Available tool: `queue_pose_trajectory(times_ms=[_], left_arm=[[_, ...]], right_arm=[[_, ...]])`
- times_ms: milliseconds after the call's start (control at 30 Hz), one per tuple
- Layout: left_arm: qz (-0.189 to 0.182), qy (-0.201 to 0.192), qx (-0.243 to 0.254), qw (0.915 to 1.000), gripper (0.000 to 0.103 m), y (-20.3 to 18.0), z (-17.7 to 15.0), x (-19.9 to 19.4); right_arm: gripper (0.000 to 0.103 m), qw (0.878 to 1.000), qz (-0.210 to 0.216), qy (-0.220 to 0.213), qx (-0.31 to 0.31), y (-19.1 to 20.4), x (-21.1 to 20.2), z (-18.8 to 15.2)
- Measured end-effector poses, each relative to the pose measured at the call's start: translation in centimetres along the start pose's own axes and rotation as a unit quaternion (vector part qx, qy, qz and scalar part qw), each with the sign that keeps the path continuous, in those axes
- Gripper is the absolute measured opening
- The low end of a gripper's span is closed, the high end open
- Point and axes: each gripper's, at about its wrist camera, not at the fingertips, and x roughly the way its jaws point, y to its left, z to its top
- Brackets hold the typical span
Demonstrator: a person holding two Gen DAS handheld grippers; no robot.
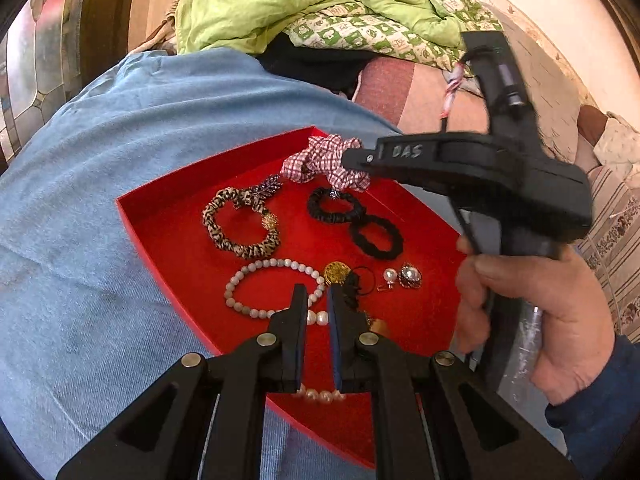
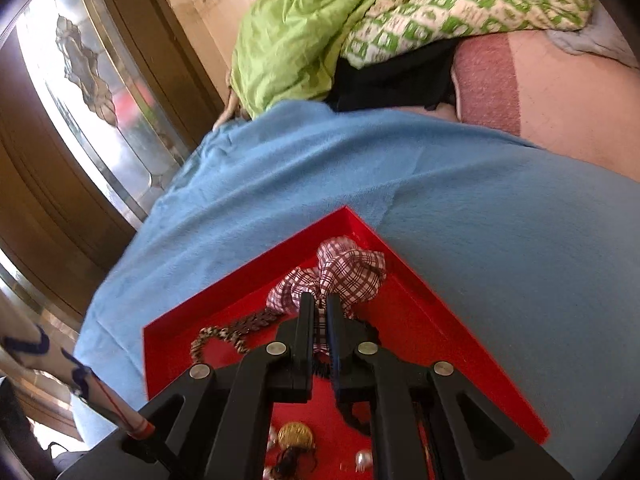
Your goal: Organize jewelry
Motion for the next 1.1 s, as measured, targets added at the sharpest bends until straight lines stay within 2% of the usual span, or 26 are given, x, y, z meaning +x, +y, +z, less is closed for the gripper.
queue_pose_trajectory(times_ms=[33, 67, 100, 133, 167, 367, 433, 600, 700, 867, 900, 967, 1067, 1100], left_arm=[[0.000, 0.000, -0.002, 1.0000, 0.013, 0.0, 0.1, 0.0], [0.001, -0.001, -0.003, 1.0000, 0.015, 0.0, 0.1, 0.0], [0.003, -0.002, -0.002, 1.0000, 0.020, 0.0, 0.2, 0.0], [0.005, -0.005, -0.003, 1.0000, 0.023, -0.1, 0.3, -0.2], [0.005, -0.009, -0.004, 0.9999, 0.024, -0.2, 0.3, -0.3], [0.012, -0.033, -0.001, 0.9994, 0.025, -0.6, 0.4, -1.4], [0.022, -0.047, 0.003, 0.9987, 0.031, -1.0, 0.3, -1.9], [0.045, -0.079, 0.016, 0.9957, 0.042, -2.4, 0.3, -3.0], [0.063, -0.096, 0.027, 0.9930, 0.051, -3.5, -0.1, -3.6], [0.066, -0.124, 0.041, 0.9893, 0.057, -5.9, -1.1, -5.3], [0.068, -0.127, 0.045, 0.9885, 0.062, -6.4, -1.3, -5.6], [0.071, -0.134, 0.048, 0.9873, 0.065, -7.1, -1.8, -6.1], [0.073, -0.135, 0.050, 0.9868, 0.068, -7.8, -2.9, -6.8], [0.075, -0.135, 0.051, 0.9867, 0.072, -7.9, -3.2, -6.9]], right_arm=[[0.012, 1.000, -0.006, 0.001, -0.003, -0.1, 0.1, 0.0], [0.024, 1.000, -0.006, 0.004, -0.007, 0.0, 0.2, 0.0], [0.031, 1.000, -0.004, 0.004, -0.011, -0.1, 0.0, 0.0], [0.044, 1.000, -0.005, 0.000, -0.016, -0.1, -0.2, -0.1], [0.053, 1.000, -0.007, -0.008, -0.022, -0.1, -0.7, -0.2], [0.053, 0.999, 0.013, -0.030, -0.017, -0.8, -4.8, -1.1], [0.053, 0.999, 0.015, -0.038, -0.014, -1.0, -6.5, -1.9], [0.054, 0.998, -0.008, -0.051, -0.021, -1.8, -11.1, -5.3], [0.060, 0.998, -0.027, -0.056, -0.023, -2.7, -14.0, -7.6], [0.063, 0.997, -0.049, -0.057, -0.033, -3.5, -18.5, -11.2], [0.063, 0.996, -0.050, -0.059, -0.033, -3.5, -19.7, -11.9], [0.069, 0.996, -0.056, -0.066, -0.035, -3.3, -21.3, -13.0], [0.071, 0.994, -0.065, -0.079, -0.049, -2.5, -23.5, -14.5], [0.072, 0.993, -0.067, -0.080, -0.056, -2.1, -24.1, -15.1]])
